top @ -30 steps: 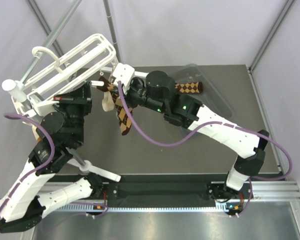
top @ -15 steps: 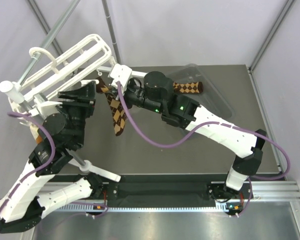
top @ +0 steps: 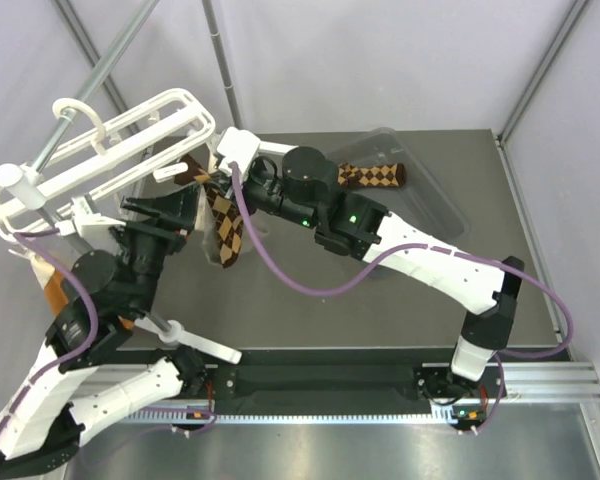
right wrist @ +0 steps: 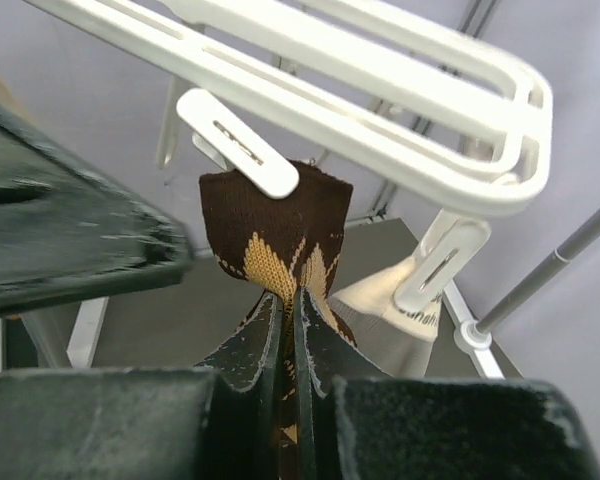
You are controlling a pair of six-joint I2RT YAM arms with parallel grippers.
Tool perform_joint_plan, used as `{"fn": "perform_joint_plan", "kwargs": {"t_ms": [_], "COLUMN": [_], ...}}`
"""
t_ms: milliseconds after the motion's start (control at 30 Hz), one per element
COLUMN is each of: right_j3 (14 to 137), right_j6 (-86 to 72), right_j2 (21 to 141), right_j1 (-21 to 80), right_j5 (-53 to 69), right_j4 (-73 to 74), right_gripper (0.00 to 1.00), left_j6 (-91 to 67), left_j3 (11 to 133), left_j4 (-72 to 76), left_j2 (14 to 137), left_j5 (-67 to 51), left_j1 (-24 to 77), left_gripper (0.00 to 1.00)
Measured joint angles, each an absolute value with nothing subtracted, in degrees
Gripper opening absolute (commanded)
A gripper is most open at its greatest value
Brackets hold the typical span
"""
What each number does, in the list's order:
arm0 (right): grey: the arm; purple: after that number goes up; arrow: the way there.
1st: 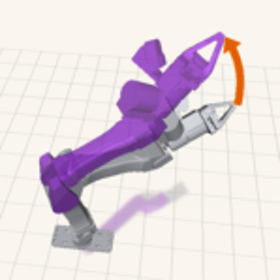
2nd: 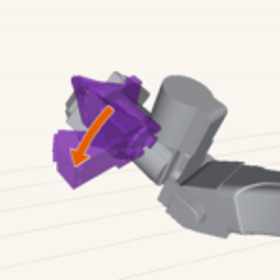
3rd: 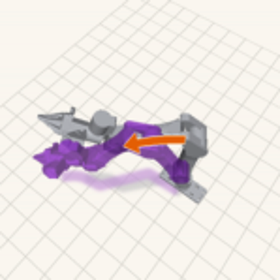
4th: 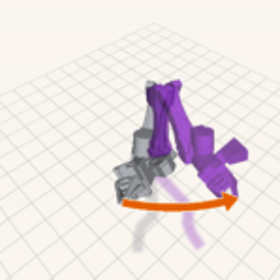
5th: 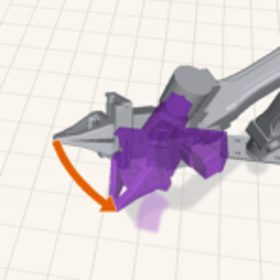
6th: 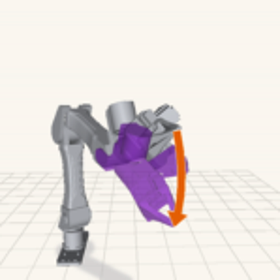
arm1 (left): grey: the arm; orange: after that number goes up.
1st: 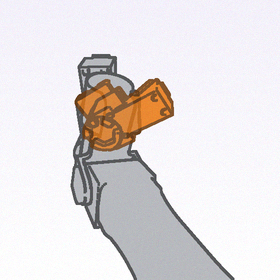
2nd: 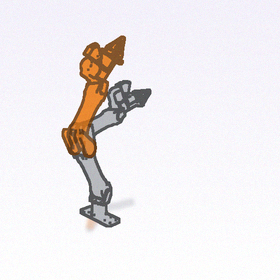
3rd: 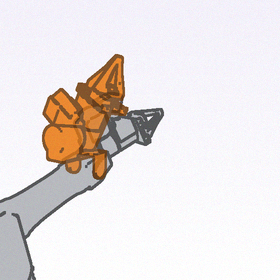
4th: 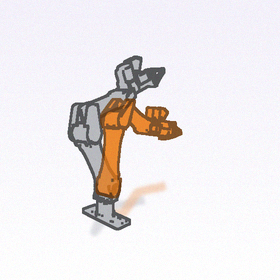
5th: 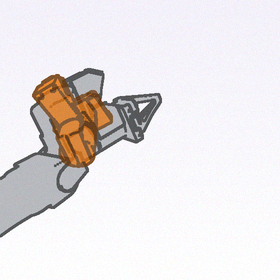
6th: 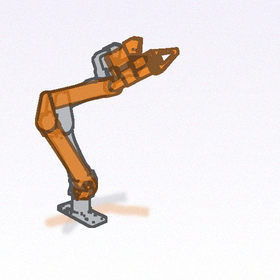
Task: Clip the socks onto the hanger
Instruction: Clamp the sock onto the hanger, then rotate the hanger.
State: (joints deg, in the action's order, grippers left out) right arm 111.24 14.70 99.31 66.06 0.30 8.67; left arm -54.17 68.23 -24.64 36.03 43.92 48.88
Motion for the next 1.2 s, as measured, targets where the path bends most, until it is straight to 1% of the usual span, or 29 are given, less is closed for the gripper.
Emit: {"fn": "perform_joint_plan", "kwargs": {"t_ms": [200,367,600,767,967,1200], "right_j3": [107.59,107.28,106.43,105.25,106.04,111.63], "right_j6": [14.46,13.69,13.26,12.84,12.86,12.34], "right_j2": [100.18,100.77,100.84,102.26,106.67,112.27], "right_j1": [66.08,65.30,62.04,58.67,56.05,53.47], "right_j5": [-3.90,-5.74,-5.87,-5.15,-3.97,-2.17], "right_j4": [5.58,4.69,-1.80,-7.86,-12.40,-12.49], "right_gripper": [0.01,0.03,0.04,0.05,0.06,0.07], "left_j6": [-48.90,-46.22,-43.48,-41.41,-39.64,-38.98], "left_j3": [65.87,62.72,61.69,62.81,65.91,66.00], "left_j4": [-24.95,-25.89,-26.89,-28.21,-33.45,-37.06], "left_j2": [31.11,29.15,30.65,35.31,40.82,40.07], "left_j5": [36.91,30.46,21.43,15.46,13.30,14.20], "left_j1": [48.90,48.90,48.90,48.90,48.90,48.90], "left_gripper": [0.71,0.71,0.66,0.65,0.63,0.64]}}
